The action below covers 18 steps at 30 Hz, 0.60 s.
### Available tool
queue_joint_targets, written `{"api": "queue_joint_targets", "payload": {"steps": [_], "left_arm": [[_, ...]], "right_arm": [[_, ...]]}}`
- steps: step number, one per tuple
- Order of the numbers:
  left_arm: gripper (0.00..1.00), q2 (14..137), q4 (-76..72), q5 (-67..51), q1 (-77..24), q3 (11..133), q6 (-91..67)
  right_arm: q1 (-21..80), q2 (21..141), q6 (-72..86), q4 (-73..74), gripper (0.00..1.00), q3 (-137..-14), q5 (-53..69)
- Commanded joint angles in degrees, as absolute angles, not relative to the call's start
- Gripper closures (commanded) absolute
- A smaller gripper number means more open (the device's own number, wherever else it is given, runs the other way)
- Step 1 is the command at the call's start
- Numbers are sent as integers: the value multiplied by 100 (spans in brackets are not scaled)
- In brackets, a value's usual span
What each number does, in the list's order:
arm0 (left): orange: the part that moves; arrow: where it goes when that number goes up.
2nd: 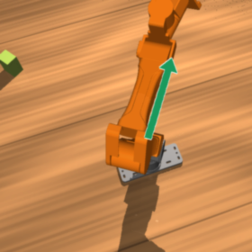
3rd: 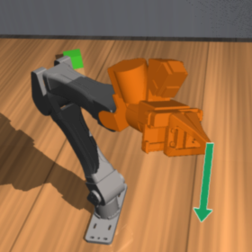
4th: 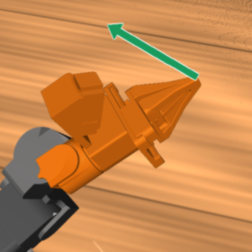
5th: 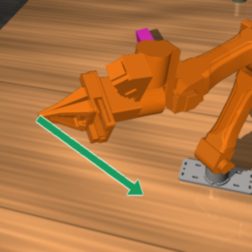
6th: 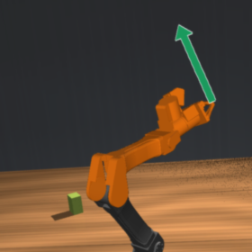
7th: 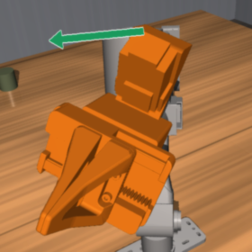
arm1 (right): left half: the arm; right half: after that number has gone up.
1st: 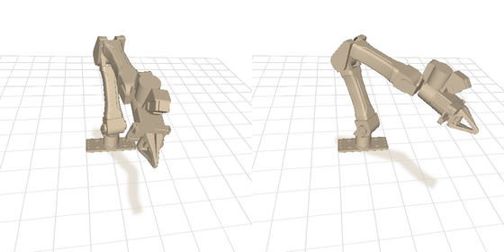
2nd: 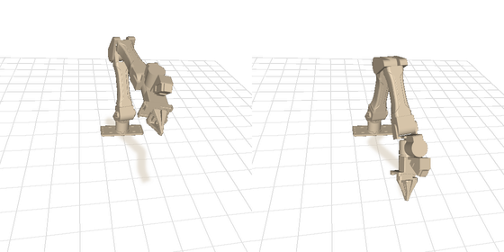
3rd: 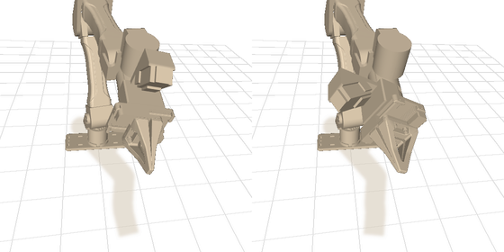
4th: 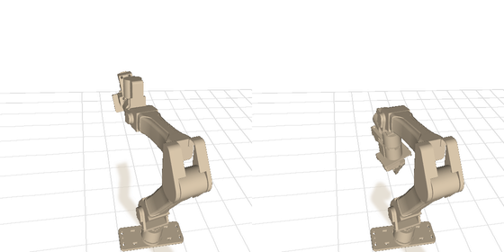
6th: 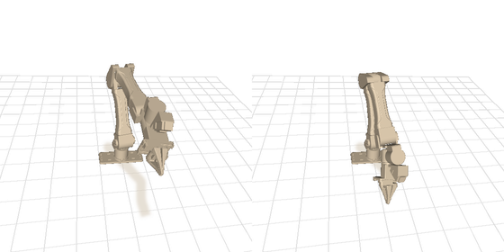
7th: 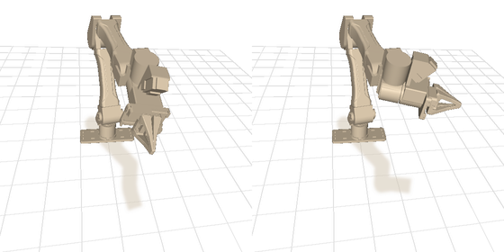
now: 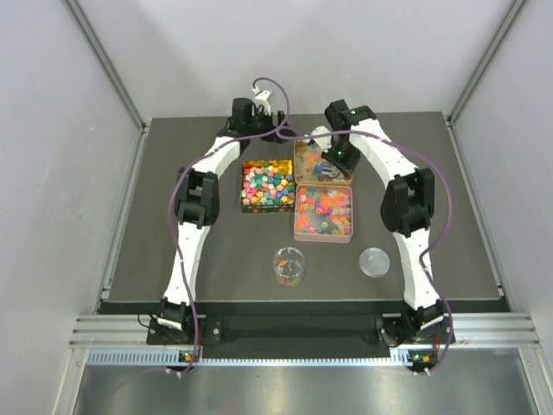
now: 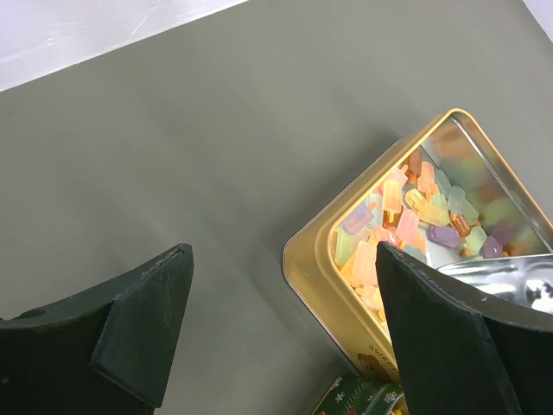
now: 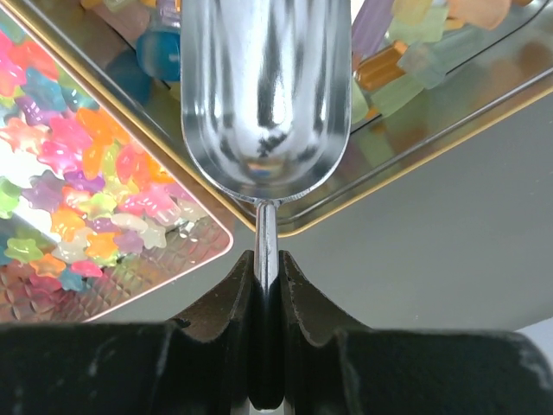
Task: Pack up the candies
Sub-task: Scoop the fake candies from the storage box.
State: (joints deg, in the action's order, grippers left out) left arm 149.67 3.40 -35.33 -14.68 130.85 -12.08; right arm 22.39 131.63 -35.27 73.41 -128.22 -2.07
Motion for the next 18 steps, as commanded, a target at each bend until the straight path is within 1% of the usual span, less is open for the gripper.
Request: {"api": "queue_joint_targets", "payload": {"steps": [1, 5, 9, 15, 18], "left_arm": [[10, 14660, 44, -3612, -1477, 13052, -1222], [10, 14669, -132, -3630, -1477, 13017, -1230], [10, 14678, -193, -3647, -1477, 12999, -1301], [10, 14616, -237, -3674, -1477, 12912, -1327], [10, 14546, -272, -3683, -1477, 12824, -1292]], "right_arm": [[2233, 13263, -3665, 7822, 100, -13043, -369], [2180, 13219, -3770, 7937, 100, -13183, -615], [2110, 13490, -3867, 8173, 100, -13745, -835], [2083, 13745, -3648, 8411, 100, -13623, -721], [2136, 13764, -3700, 8429, 100, -13483, -878]]}}
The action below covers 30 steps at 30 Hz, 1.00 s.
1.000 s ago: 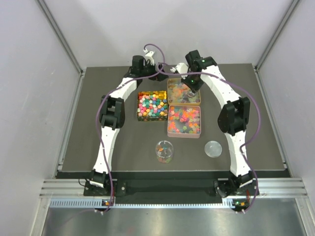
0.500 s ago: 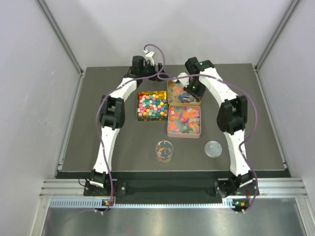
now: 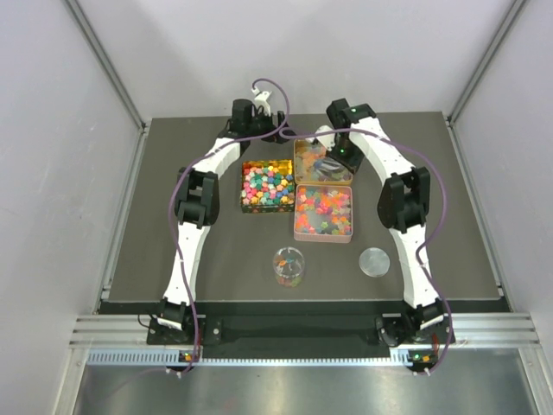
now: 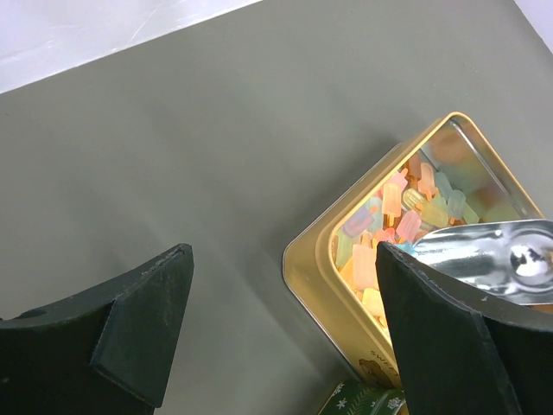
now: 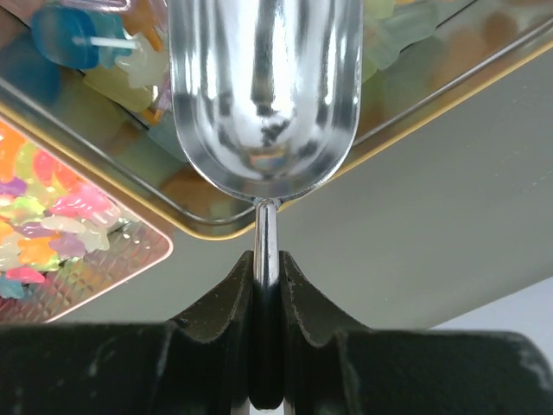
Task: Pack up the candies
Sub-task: Scoop the fake candies from the storage box.
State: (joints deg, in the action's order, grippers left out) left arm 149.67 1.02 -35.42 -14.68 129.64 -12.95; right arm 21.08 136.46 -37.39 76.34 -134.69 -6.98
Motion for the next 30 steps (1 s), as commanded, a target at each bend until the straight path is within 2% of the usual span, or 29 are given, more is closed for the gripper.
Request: {"api": "queue_joint_targets", "payload": {"steps": [1, 10, 26, 30], "left_arm": [[10, 14511, -281, -3683, -1477, 12806, -1283], [10, 14388, -492, -3683, -1459, 12472, -1318], [10, 14309, -633, -3788, -1415, 12410, -1433], [10, 14168, -712, -3779, -1406, 12252, -1415]], "right_arm": [[2136, 13738, -3726, 8420, 100, -13430, -922], [2127, 13149, -4201, 8429, 100, -12823, -1432], [2171, 13464, -4640, 8429, 100, -13561, -2065], [2188, 13465, -4711, 8438, 100, -13422, -2083]]}}
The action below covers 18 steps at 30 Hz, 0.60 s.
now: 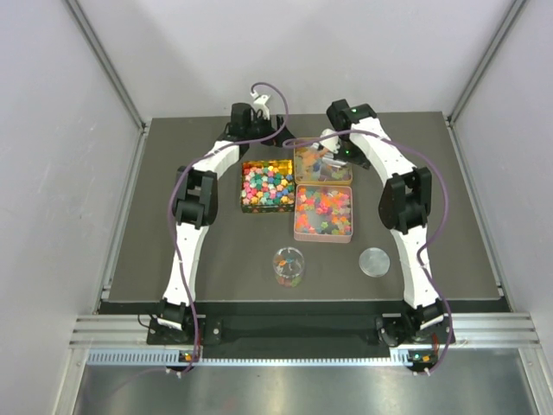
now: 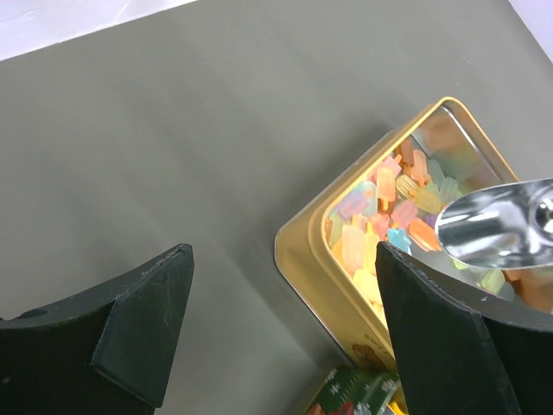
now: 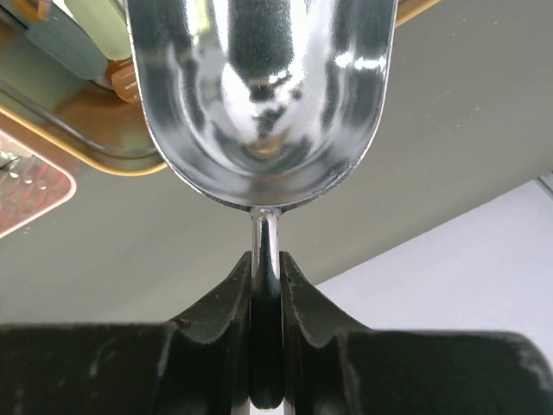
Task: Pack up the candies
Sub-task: Scoop the fake candies from the storage box.
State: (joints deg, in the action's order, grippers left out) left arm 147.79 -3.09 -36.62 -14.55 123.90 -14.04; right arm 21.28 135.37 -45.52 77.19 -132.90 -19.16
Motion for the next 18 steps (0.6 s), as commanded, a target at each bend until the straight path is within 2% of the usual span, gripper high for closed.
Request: {"api": "queue_joint_targets", "payload": {"steps": [1, 18], "left_arm": [[10, 14151, -721, -3771, -1406, 12217, -1415], [10, 13597, -598, -3814, -1301, 11821, -1195]], "right_arm": [[2206, 13456, -4720, 8446, 100, -13360, -2083], [2276, 13878, -4614, 8446, 100, -13157, -1609]]}}
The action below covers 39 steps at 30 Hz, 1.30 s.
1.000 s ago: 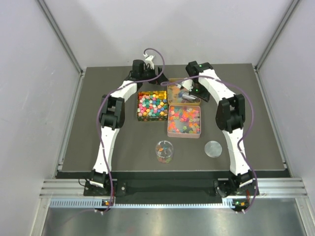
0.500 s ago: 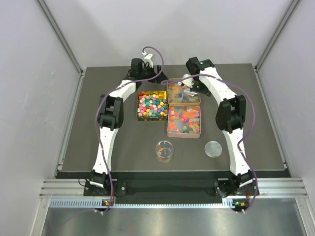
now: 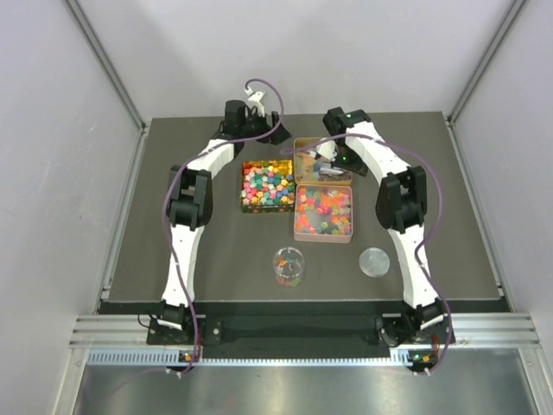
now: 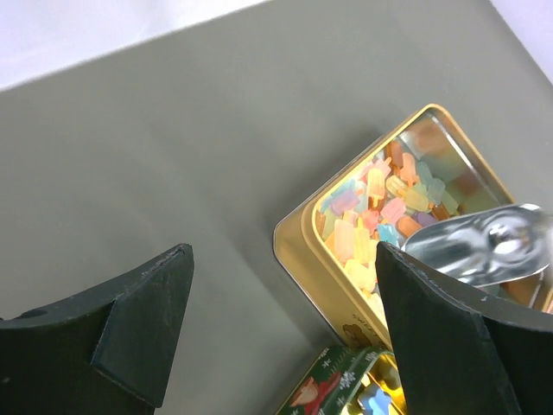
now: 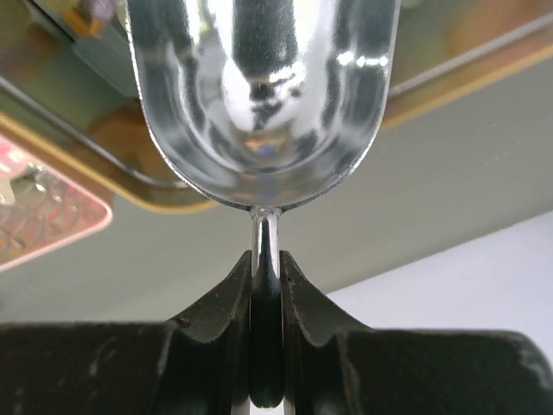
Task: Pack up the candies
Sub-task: Scoop the fake candies from the storage box.
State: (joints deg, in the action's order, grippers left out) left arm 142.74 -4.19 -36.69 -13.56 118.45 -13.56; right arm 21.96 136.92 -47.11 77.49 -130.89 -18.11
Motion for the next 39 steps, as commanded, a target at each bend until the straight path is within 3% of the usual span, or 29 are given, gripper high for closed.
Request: {"api": "queue_joint_targets", "payload": {"steps": [1, 21, 25, 30, 39], "left_arm": [[10, 13553, -606, -3814, -1292, 11760, -1187], [10, 12674, -721, -4122, -1318, 10556, -1345], [9, 13049, -695, -3973, -1362, 10958, -1204], [9, 13868, -202, -3596, -1397, 12530, -1169], [10, 13369, -132, -3516, -1397, 11876, -1063]], "right_arm": [[2311, 13904, -4614, 8446, 100, -13157, -1582], [2373, 14458, -4474, 8420, 100, -14238, -1143], [2382, 14335, -4395, 8411, 100, -14229, -1029], [2417, 14221, -4351, 8411, 100, -14352, -853], [2452, 13845, -4525, 7806, 100, -14274, -1054]]}}
